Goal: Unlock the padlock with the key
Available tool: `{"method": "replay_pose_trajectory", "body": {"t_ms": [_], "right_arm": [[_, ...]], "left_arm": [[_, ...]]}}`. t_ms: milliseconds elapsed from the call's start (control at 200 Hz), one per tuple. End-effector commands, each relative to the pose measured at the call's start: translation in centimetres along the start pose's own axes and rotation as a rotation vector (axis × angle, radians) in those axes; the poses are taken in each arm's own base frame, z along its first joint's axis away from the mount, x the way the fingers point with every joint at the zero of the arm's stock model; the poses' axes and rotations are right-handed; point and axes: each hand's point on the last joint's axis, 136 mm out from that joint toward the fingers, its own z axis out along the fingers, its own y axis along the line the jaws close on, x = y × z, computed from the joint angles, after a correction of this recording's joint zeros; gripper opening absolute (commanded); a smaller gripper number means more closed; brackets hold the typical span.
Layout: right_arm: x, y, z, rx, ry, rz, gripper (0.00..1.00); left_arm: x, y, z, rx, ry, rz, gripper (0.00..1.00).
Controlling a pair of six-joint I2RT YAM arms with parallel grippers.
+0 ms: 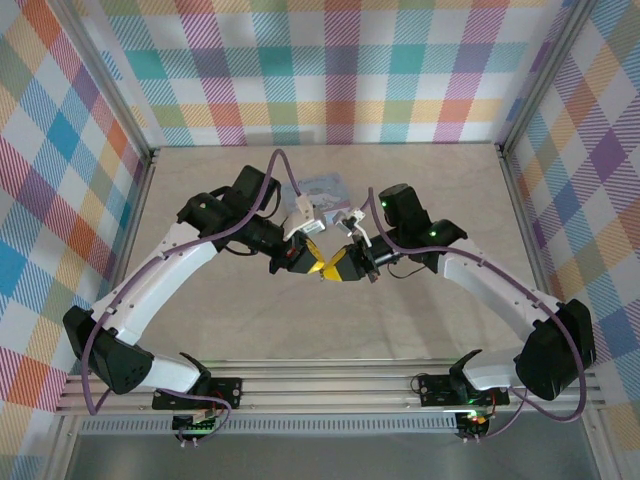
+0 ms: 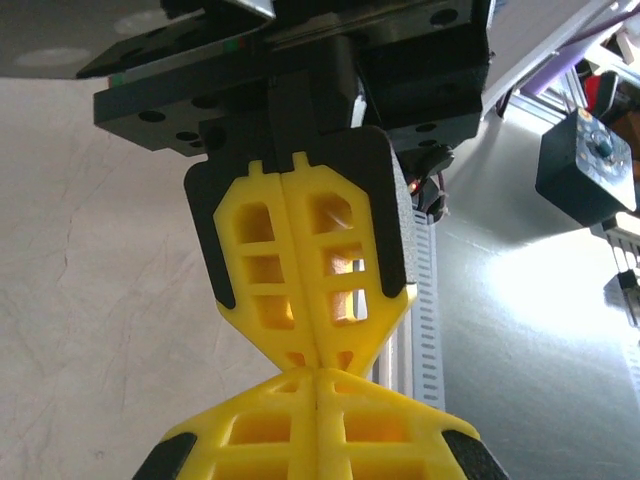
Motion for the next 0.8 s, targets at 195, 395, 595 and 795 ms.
{"method": "replay_pose_trajectory", "body": {"t_ms": [195, 395, 595, 795], "right_arm": [[-0.3, -4.4, -0.7, 0.269, -0.129, 0.018, 0.00], [-0.8, -5.4, -1.3, 0.334, -0.217, 0.017, 0.00], [-1.2, -5.8, -1.2, 0.332, -0.238, 0.036, 0.00], [-1.2, -5.9, -1.2, 0.329, -0.246, 0.045, 0.00]], "left_arm": [[-2.2, 5.8, -3.1, -0.263, -0.223, -0.247, 0.48], [-2.5, 7.8, -3.8, -0.236, -0.461, -0.502, 0.50], [-0.7, 8.2, -1.3, -0.224, -0.510, -0.609, 0.43], [-0.3, 8.4, 0.4, -0.205, -0.513, -0.646, 0.41]]}}
